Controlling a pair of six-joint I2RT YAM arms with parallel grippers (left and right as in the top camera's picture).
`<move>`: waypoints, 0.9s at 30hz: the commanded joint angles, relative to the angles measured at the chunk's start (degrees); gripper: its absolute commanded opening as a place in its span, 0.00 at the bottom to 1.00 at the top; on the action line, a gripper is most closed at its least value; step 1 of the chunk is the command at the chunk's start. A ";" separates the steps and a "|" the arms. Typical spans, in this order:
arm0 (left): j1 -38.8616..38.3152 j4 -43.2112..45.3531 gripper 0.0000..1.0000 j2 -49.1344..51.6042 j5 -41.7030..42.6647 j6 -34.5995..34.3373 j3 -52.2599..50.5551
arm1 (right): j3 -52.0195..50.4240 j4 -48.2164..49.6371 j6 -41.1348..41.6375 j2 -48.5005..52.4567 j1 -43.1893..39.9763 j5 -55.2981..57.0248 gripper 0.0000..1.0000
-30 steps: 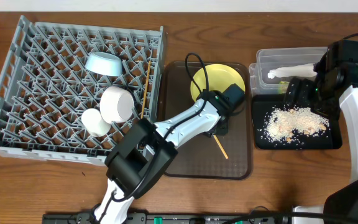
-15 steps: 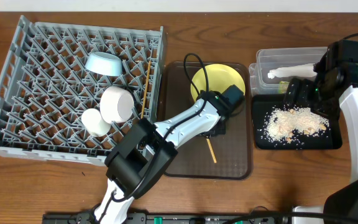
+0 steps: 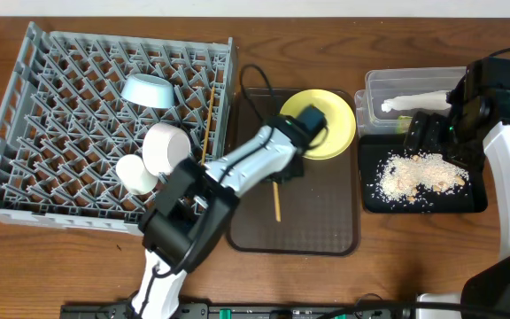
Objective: Sort waste into correct bins and load items into the dishwasher
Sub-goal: 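Lift the chopsticks and stand them upright in the rack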
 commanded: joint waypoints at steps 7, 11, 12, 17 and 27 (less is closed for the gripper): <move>9.73 -0.42 0.08 -16.63 -3.43 21.90 1.07 | 0.90 0.00 -0.52 -1.18 -0.15 -0.31 0.99; 13.81 -0.22 0.08 -20.92 -5.95 29.51 1.07 | 0.90 0.00 -0.52 -1.18 -0.15 -0.31 0.99; 15.06 -0.07 0.08 -21.59 -6.29 31.78 1.07 | 0.90 0.00 -0.52 -1.18 -0.15 -0.31 0.99; 19.71 1.79 0.08 -21.31 -6.25 34.36 0.98 | 0.90 0.00 -0.52 -1.18 -0.15 -0.31 0.99; 22.73 4.85 0.31 -18.12 -6.23 34.32 0.57 | 0.90 -0.02 -0.52 -1.18 -0.15 -0.33 0.99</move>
